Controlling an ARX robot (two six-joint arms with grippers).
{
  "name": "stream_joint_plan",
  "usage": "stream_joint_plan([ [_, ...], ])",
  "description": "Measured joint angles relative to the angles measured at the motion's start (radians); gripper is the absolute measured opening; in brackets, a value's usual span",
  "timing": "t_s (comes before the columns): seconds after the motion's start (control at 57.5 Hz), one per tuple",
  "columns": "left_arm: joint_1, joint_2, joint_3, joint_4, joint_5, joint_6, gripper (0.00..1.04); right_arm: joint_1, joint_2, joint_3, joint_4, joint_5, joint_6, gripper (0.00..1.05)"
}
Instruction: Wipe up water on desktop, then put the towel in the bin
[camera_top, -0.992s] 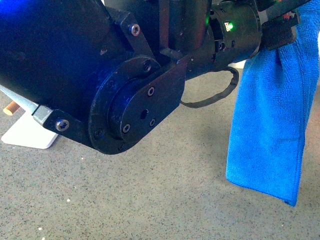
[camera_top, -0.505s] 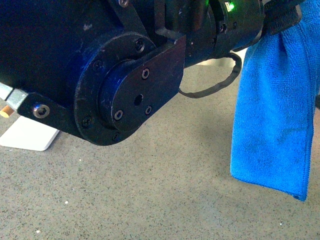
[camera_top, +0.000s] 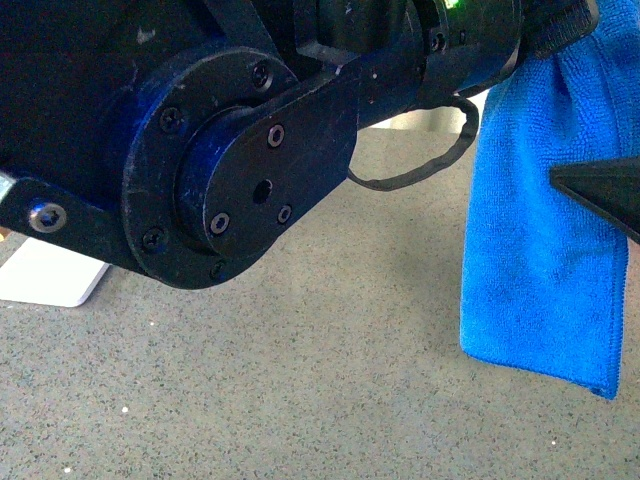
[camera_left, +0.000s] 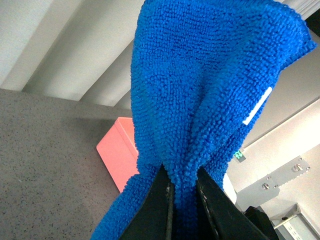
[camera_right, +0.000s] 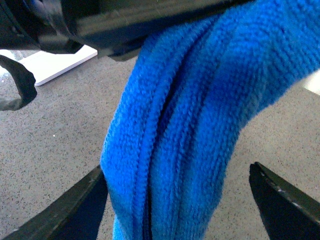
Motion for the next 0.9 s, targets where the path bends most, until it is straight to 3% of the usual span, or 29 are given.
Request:
stream_joint_plan([
  [0.174,-0.001,0.0,0.0,-0.001,0.0,-0.003,0.06,0.032,0.026,0.01,0.024,0.011,0.003,0.52],
  [0.348,-0.001,0.0,0.0,-0.003,0.0,-0.003,0.06,0.047,0.042,0.011,0.045,0.023,0.016,0.2],
  [0.47,-0.001,-0.002,-0.003,-0.006,0.0,-0.003,0.06,0.046,0.042,0.014,0.043,0.025,0.017,0.04],
  [0.905,-0.001,-0.01,-0.006,-0.03,-0.007,0.001,0.06,0.005,0.042,0.016,0.038,0.018,0.018,0.04],
])
